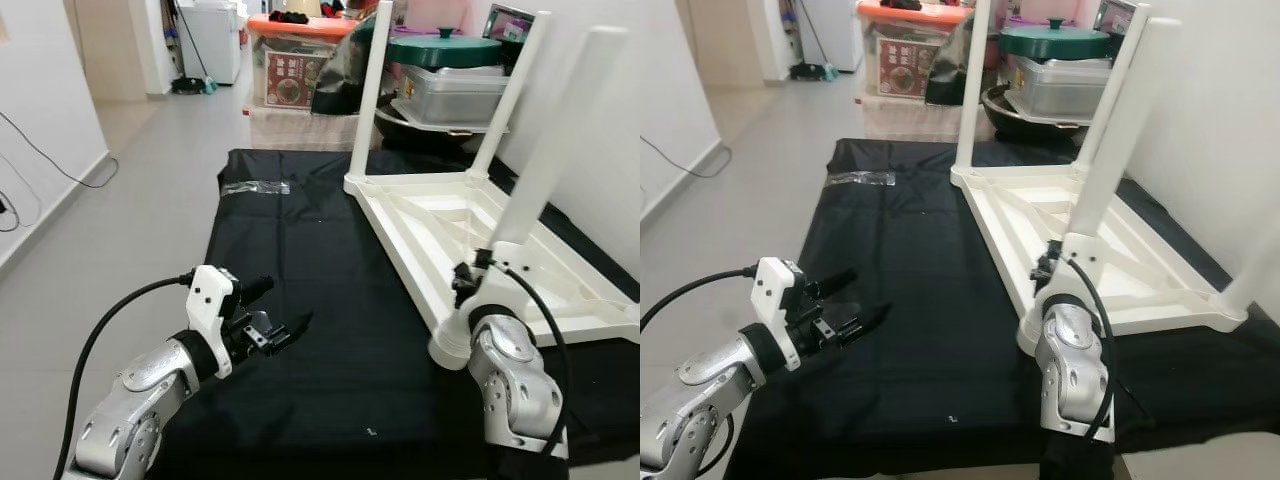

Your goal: Building children table

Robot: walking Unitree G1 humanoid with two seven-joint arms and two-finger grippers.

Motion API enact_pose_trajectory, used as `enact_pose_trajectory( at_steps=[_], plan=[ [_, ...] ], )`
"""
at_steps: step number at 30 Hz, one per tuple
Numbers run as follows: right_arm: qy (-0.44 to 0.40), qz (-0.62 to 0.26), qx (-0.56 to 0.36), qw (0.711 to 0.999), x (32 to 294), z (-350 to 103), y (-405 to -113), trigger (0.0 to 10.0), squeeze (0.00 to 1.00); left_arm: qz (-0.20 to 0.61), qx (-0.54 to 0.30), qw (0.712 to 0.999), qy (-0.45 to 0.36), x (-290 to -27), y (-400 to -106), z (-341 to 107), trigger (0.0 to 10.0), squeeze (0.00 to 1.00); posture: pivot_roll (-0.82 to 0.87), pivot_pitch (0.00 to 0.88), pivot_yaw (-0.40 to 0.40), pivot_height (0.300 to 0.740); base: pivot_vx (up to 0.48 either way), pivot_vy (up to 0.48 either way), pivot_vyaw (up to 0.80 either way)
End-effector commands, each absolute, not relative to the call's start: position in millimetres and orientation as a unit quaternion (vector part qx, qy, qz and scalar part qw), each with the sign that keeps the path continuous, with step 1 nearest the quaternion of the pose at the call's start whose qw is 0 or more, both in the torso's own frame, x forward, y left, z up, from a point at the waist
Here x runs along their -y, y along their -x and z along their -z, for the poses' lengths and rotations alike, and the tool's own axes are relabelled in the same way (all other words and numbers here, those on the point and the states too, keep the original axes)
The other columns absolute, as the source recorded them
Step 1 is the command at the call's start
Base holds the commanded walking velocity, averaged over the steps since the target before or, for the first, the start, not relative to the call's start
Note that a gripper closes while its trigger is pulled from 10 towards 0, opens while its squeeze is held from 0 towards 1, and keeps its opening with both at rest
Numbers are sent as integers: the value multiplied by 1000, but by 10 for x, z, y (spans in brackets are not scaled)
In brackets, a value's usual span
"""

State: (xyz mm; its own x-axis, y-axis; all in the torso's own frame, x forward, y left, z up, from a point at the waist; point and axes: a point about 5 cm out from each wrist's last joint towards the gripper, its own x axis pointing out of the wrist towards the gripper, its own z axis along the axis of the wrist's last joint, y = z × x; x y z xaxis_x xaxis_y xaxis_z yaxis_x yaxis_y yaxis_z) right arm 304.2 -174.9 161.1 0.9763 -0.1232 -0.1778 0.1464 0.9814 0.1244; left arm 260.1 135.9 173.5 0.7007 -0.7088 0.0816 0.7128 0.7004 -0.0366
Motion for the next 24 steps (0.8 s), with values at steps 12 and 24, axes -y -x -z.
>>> enact_pose_trajectory(
  at_steps=[12, 24],
  plan=[
    [-116, -219, 47, 968, 1642, -2142, -3070, 10000, 0, 380, 26, 924, 29, -1407, -2611, -1719, 10000, 0, 51, 0, -95, 740, 0, 0, 0],
    [-98, -528, 8, 843, 1140, -1941, -2756, 10000, 0, 378, 31, 925, 26, -1389, -2621, -1733, 10000, 0, 78, 0, -117, 740, 0, 0, 0]
  ],
)
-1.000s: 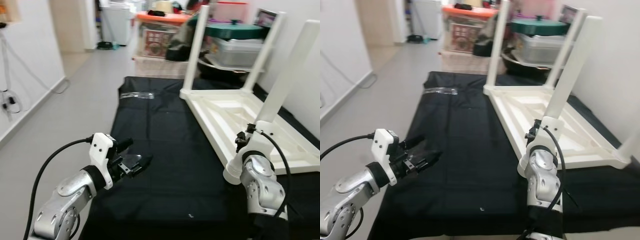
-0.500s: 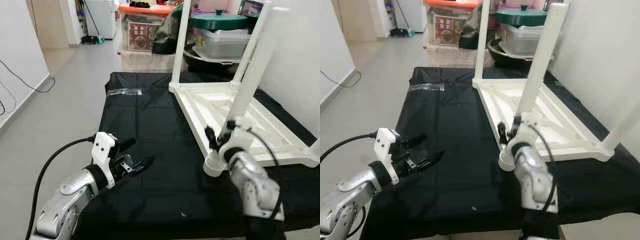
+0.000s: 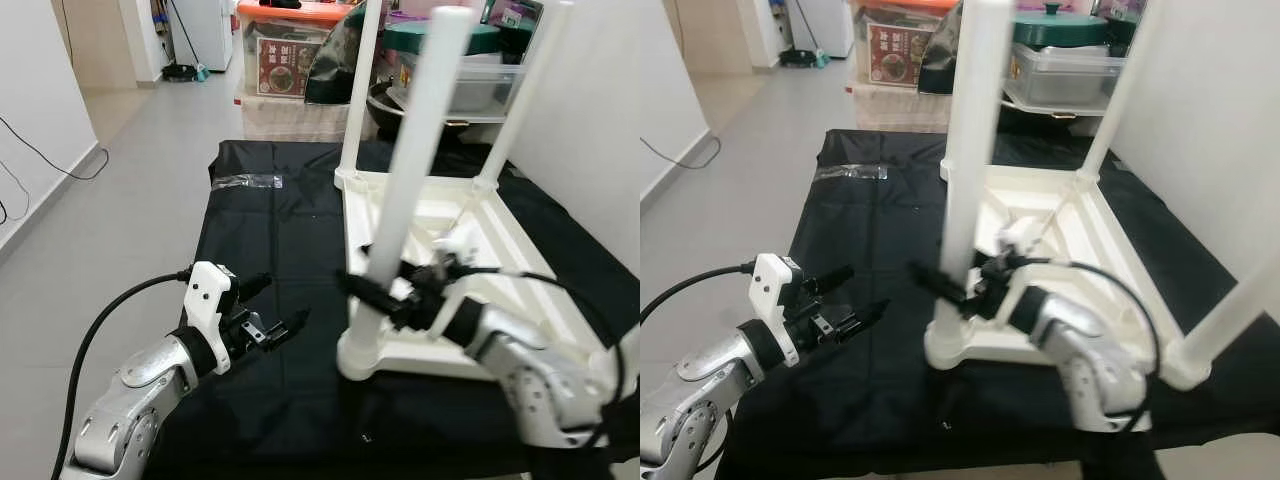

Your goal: Building children table

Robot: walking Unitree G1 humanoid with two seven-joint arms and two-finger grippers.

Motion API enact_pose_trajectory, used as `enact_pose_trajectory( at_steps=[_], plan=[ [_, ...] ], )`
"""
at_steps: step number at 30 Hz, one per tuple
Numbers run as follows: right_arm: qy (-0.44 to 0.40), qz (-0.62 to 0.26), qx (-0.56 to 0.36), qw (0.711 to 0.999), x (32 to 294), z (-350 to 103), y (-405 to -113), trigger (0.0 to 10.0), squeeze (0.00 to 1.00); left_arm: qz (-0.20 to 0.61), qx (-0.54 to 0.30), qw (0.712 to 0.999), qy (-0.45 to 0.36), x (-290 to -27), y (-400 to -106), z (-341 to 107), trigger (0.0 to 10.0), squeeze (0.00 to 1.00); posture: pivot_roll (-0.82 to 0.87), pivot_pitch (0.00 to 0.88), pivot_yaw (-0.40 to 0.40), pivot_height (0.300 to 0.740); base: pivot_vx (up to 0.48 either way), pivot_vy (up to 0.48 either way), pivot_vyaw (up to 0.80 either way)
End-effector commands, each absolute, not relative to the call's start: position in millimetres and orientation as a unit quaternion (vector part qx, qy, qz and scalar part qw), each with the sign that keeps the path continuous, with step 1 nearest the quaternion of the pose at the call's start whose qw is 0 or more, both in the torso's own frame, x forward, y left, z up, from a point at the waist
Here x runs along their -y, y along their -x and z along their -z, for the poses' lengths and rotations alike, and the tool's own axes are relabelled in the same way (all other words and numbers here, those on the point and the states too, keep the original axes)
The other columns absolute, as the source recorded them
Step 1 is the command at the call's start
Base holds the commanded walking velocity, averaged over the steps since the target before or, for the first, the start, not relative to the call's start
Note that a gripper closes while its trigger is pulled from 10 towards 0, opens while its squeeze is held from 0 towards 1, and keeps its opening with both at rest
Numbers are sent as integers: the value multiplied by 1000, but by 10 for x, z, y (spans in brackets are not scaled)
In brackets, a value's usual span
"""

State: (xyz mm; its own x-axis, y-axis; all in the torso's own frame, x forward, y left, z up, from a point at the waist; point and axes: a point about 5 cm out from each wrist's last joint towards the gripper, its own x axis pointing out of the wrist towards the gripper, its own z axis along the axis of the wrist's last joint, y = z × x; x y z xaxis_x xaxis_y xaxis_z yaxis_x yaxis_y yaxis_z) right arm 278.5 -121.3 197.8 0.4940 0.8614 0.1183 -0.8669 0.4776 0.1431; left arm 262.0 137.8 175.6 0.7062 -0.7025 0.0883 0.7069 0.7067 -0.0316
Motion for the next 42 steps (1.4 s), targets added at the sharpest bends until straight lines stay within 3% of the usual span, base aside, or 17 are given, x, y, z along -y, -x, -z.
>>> enact_pose_trajectory(
  at_steps=[1, 2, 3, 6, 7, 9, 10, 11, 13, 15, 21, 22, 26, 27, 31, 32, 42],
  plan=[
    [-95, -541, 7, 836, 1091, -1915, -2770, 7569, 0, 376, 31, 926, 26, -1398, -2613, -1731, 10000, 0, 86, 0, -122, 740, 0, 0, 0],
    [-95, -541, 7, 836, 1091, -1915, -2770, 7569, 0, 376, 31, 926, 26, -1398, -2613, -1731, 10000, 0, 86, 0, -122, 740, 0, 0, 0],
    [-86, -539, -2, 838, 1080, -1868, -2807, 0, 0, 373, 30, 927, 25, -1413, -2602, -1728, 10000, 0, 89, 0, -127, 740, 0, 0, 0],
    [-63, -442, -54, 893, 1182, -1692, -3008, 0, 0, 369, 27, 929, 25, -1432, -2586, -1711, 10000, 0, 81, 0, -124, 740, 0, 0, 0],
    [-44, -325, -97, 940, 1318, -1554, -3163, 0, 0, 369, 26, 929, 26, -1430, -2580, -1703, 10000, 0, 71, 0, -121, 740, 0, 0, 0],
    [-30, -244, -125, 961, 1417, -1465, -3244, 0, 0, 369, 25, 929, 27, -1428, -2576, -1699, 10000, 0, 71, 0, -121, 740, 0, 0, 0],
    [-20, -102, -160, 982, 1673, -1336, -3299, 0, 0, 370, 24, 928, 28, -1417, -2574, -1694, 10000, 0, 62, 0, -117, 740, 0, 0, 0],
    [-20, -102, -160, 982, 1673, -1336, -3299, 0, 0, 370, 24, 928, 28, -1417, -2574, -1694, 10000, 0, 62, 0, -117, 740, 0, 0, 0],
    [-26, 84, -188, 978, 2026, -1192, -3217, 0, 0, 372, 24, 927, 29, -1403, -2575, -1690, 10000, 0, 61, 0, -113, 740, 0, 0, 0],
    [-28, 148, -189, 970, 2133, -1168, -3104, 0, 0, 373, 23, 927, 29, -1399, -2574, -1691, 10000, 0, 60, 0, -109, 740, 0, 0, 0],
    [-30, 168, -153, 973, 2025, -1314, -2896, 0, 0, 378, 20, 925, 31, -1386, -2566, -1681, 10000, 0, 42, 0, -91, 740, 0, 0, 0],
    [-38, 119, -139, 982, 1853, -1391, -2898, 10000, 0, 381, 19, 924, 31, -1372, -2568, -1673, 10000, 0, 36, 0, -83, 740, 0, 0, 0],
    [-64, 15, -97, 993, 1582, -1542, -2922, 10000, 0, 386, 18, 922, 32, -1350, -2577, -1668, 10000, 0, 37, 0, -83, 740, 0, 0, 0],
    [-74, -11, -72, 995, 1558, -1607, -2953, 10000, 1000, 386, 18, 922, 32, -1353, -2585, -1676, 10000, 0, 37, 0, -83, 740, 0, 0, 0],
    [-77, -66, -42, 994, 1563, -1731, -3037, 10000, 1000, 385, 19, 922, 31, -1380, -2600, -1690, 10000, 0, 40, 0, -86, 740, 0, 0, 0],
    [-79, -98, -29, 992, 1599, -1804, -3076, 10000, 0, 384, 19, 923, 30, -1397, -2603, -1694, 10000, 0, 43, 0, -89, 740, 0, 0, 0],
    [-12, -332, 62, 941, 1682, -2224, -3057, 10000, 0, 377, 25, 926, 27, -1426, -2611, -1716, 10000, 0, 63, 0, -103, 740, 0, 0, 0]
  ],
)
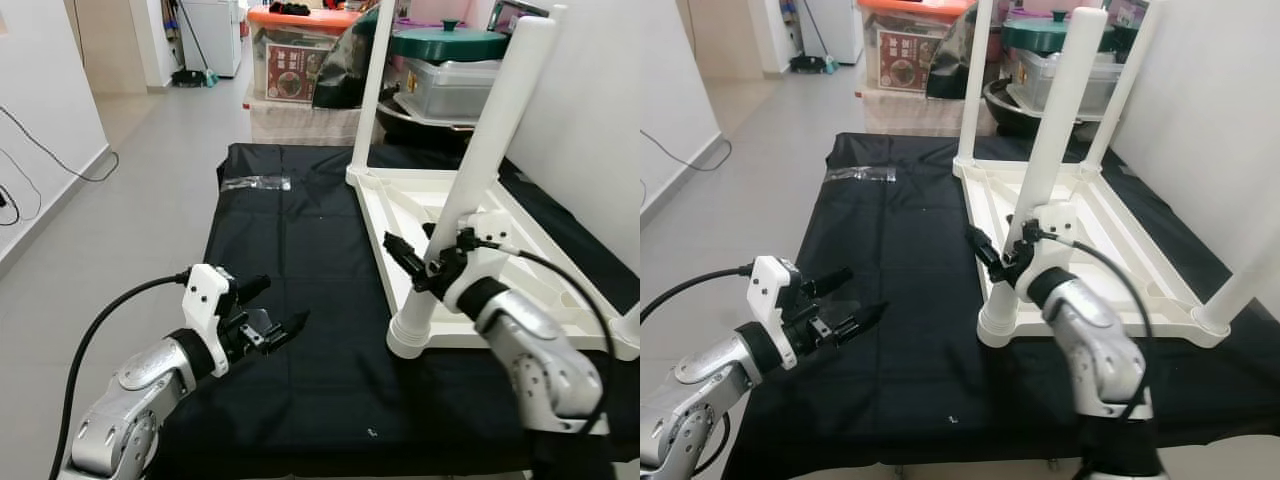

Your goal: Building children table

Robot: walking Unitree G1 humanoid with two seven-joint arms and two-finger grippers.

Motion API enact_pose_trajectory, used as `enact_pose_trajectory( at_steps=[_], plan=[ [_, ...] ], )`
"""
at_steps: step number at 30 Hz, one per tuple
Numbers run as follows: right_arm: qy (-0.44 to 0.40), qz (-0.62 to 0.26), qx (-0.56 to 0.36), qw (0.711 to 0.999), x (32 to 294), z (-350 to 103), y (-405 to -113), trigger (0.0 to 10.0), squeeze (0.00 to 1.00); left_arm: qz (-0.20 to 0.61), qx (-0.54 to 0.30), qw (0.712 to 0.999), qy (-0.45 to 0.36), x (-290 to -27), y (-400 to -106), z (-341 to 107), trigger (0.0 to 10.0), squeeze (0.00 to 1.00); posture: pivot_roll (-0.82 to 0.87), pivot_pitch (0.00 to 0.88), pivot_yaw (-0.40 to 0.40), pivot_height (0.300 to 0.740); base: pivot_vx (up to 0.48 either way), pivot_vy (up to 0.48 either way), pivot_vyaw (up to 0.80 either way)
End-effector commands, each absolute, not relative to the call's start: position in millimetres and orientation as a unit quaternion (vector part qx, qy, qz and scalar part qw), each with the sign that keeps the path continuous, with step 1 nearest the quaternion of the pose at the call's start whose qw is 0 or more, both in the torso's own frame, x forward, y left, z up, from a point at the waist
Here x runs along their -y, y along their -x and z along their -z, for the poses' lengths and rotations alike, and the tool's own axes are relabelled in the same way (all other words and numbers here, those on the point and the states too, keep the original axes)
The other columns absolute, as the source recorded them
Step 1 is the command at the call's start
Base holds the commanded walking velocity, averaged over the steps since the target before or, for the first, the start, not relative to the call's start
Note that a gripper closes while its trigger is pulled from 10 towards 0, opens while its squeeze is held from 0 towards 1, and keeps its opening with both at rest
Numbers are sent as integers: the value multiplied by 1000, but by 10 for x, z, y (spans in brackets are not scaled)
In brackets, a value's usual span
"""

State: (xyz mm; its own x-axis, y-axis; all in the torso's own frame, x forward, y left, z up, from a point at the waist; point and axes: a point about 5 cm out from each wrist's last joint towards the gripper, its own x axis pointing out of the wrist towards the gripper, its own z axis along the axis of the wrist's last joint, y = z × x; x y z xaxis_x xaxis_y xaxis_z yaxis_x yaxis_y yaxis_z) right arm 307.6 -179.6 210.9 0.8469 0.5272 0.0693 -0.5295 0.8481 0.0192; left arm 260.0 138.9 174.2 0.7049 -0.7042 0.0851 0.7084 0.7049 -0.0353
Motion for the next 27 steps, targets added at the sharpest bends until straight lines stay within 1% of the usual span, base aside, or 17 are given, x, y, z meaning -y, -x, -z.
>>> enact_pose_trajectory(
  at_steps=[1, 2, 7, 8, 9, 10, 11, 12, 14, 15, 16, 17, 18, 19, 21, 23, 27],
  plan=[
    [-12, -332, 62, 941, 1682, -2224, -3057, 10000, 0, 377, 25, 926, 27, -1426, -2611, -1716, 10000, 0, 63, 0, -103, 740, 0, 0, 0],
    [13, -379, 55, 924, 1627, -2183, -3040, 10000, 0, 377, 25, 925, 27, -1421, -2609, -1717, 10000, 0, 73, 0, -109, 740, 0, 0, 0],
    [52, -451, 26, 891, 1502, -2014, -3048, 10000, 0, 377, 26, 925, 24, -1418, -2606, -1720, 10000, 0, 84, 0, -115, 740, 0, 0, 0],
    [60, -473, 13, 879, 1456, -1945, -3061, 9333, 0, 377, 27, 926, 24, -1420, -2604, -1724, 10000, 0, 86, 0, -117, 740, 0, 0, 0],
    [58, -486, 4, 872, 1442, -1909, -3081, 4431, 0, 377, 28, 926, 23, -1423, -2601, -1726, 10000, 0, 87, 0, -119, 740, 0, 0, 0],
    [52, -492, -2, 869, 1444, -1891, -3094, 2471, 0, 377, 28, 926, 23, -1423, -2596, -1725, 10000, 0, 87, 0, -119, 740, 0, 0, 0],
    [52, -492, -2, 869, 1444, -1891, -3094, 2471, 0, 377, 28, 926, 23, -1423, -2596, -1725, 10000, 0, 87, 0, -119, 740, 0, 0, 0],
    [47, -489, -11, 871, 1465, -1862, -3106, 0, 0, 377, 27, 926, 24, -1424, -2590, -1718, 10000, 0, 85, 0, -120, 740, 0, 0, 0],
    [42, -485, -19, 873, 1490, -1829, -3117, 0, 0, 377, 26, 926, 25, -1424, -2583, -1708, 10000, 0, 85, 0, -120, 740, 0, 0, 0],
    [36, -421, -40, 906, 1543, -1762, -3214, 0, 0, 377, 24, 926, 25, -1419, -2579, -1699, 10000, 0, 79, 0, -116, 740, 0, 0, 0],
    [23, -306, -71, 949, 1633, -1667, -3335, 0, 0, 378, 23, 925, 26, -1412, -2576, -1692, 10000, 0, 74, 0, -115, 740, 0, 0, 0],
    [18, -223, -95, 970, 1702, -1587, -3400, 0, 0, 379, 22, 925, 26, -1408, -2573, -1687, 10000, 0, 74, 0, -115, 740, 0, 0, 0],
    [18, -223, -95, 970, 1702, -1587, -3400, 0, 0, 379, 22, 925, 26, -1408, -2573, -1687, 10000, 0, 74, 0, -115, 740, 0, 0, 0],
    [15, -174, -111, 978, 1743, -1536, -3429, 0, 0, 379, 22, 925, 26, -1405, -2572, -1684, 10000, 0, 74, 0, -115, 740, 0, 0, 0],
    [-1, 0, -134, 991, 1996, -1403, -3394, 0, 0, 380, 21, 924, 27, -1400, -2567, -1683, 10000, 0, 61, 0, -106, 740, 0, 0, 0],
    [-10, 129, -151, 980, 2192, -1286, -3219, 0, 0, 382, 20, 924, 28, -1395, -2557, -1677, 10000, 0, 53, 0, -95, 740, 0, 0, 0],
    [-30, 172, -165, 971, 2183, -1243, -2924, 0, 0, 388, 15, 921, 30, -1386, -2545, -1663, 10000, 0, 42, 0, -86, 740, 0, 0, 0]
  ],
)
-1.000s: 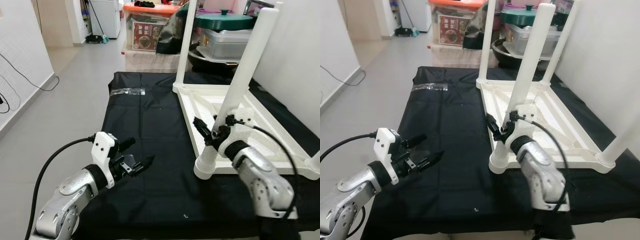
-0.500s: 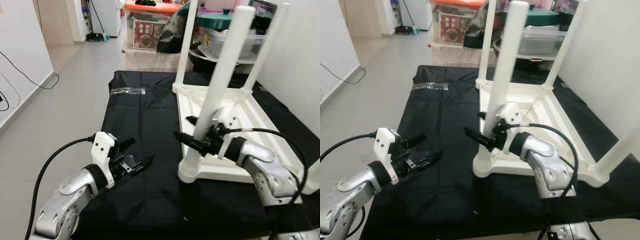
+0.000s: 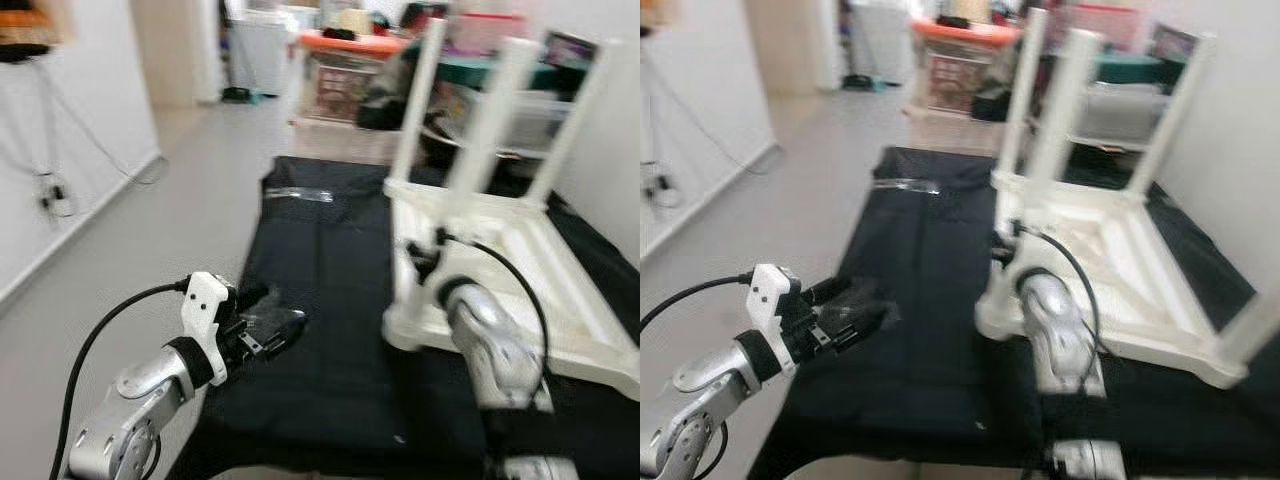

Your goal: Building children table

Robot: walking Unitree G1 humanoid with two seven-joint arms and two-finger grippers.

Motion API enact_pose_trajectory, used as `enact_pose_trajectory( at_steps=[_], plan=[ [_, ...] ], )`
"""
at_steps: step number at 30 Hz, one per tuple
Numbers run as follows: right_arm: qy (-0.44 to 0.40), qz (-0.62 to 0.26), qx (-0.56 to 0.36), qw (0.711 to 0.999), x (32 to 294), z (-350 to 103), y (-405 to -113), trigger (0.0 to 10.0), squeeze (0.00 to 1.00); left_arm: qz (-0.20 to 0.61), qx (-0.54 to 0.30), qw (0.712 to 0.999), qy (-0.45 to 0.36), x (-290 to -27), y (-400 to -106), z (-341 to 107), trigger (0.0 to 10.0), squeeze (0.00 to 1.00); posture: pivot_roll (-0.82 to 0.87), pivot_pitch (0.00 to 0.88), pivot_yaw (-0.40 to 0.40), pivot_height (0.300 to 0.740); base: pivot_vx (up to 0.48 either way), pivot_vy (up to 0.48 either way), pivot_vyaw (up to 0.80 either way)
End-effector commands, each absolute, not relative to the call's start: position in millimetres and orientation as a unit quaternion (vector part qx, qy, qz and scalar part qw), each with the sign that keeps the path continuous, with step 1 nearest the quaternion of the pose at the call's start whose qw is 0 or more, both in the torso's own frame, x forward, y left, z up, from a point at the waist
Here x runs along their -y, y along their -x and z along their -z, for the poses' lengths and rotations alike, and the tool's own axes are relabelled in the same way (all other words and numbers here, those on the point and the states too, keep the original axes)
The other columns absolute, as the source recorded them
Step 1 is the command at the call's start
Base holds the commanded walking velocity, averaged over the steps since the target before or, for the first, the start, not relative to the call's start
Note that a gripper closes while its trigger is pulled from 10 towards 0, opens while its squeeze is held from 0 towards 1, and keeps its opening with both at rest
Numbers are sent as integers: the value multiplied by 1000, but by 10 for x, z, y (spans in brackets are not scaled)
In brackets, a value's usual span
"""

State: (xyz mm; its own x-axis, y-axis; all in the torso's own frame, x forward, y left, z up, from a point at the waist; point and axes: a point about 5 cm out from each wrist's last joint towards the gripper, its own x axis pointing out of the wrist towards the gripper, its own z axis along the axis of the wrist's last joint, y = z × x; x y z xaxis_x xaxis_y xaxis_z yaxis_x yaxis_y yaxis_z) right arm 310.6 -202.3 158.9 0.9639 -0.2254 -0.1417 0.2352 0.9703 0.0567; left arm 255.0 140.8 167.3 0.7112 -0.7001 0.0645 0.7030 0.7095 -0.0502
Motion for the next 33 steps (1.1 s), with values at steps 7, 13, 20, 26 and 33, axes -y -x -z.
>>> enact_pose_trajectory(
  at_steps=[7, 13, 20, 26, 33],
  plan=[
    [-49, 47, -100, 993, 1769, -1523, -2815, 10000, 0, 388, 18, 921, 29, -1382, -2593, -1683, 10000, 0, 38, 0, -83, 740, 0, 0, 0],
    [-105, -60, -17, 992, 1718, -1873, -2935, 10000, 0, 388, 16, 921, 29, -1383, -2593, -1665, 10000, 0, 30, 0, -76, 740, 0, 0, 0],
    [-1, -324, 45, 945, 1897, -2226, -2940, 10000, 0, 383, 20, 923, 27, -1426, -2600, -1690, 10000, 0, 45, 0, -89, 740, 0, 0, 0],
    [42, -428, 8, 903, 1835, -2076, -2993, 10000, 0, 382, 21, 924, 26, -1416, -2604, -1689, 10000, 0, 52, 0, -92, 740, 0, 0, 0],
    [45, -470, -20, 881, 1607, -1925, -3238, 0, 0, 380, 26, 924, 22, -1408, -2628, -1727, 10000, 0, 83, 0, -107, 740, 0, 0, 0]
  ],
)
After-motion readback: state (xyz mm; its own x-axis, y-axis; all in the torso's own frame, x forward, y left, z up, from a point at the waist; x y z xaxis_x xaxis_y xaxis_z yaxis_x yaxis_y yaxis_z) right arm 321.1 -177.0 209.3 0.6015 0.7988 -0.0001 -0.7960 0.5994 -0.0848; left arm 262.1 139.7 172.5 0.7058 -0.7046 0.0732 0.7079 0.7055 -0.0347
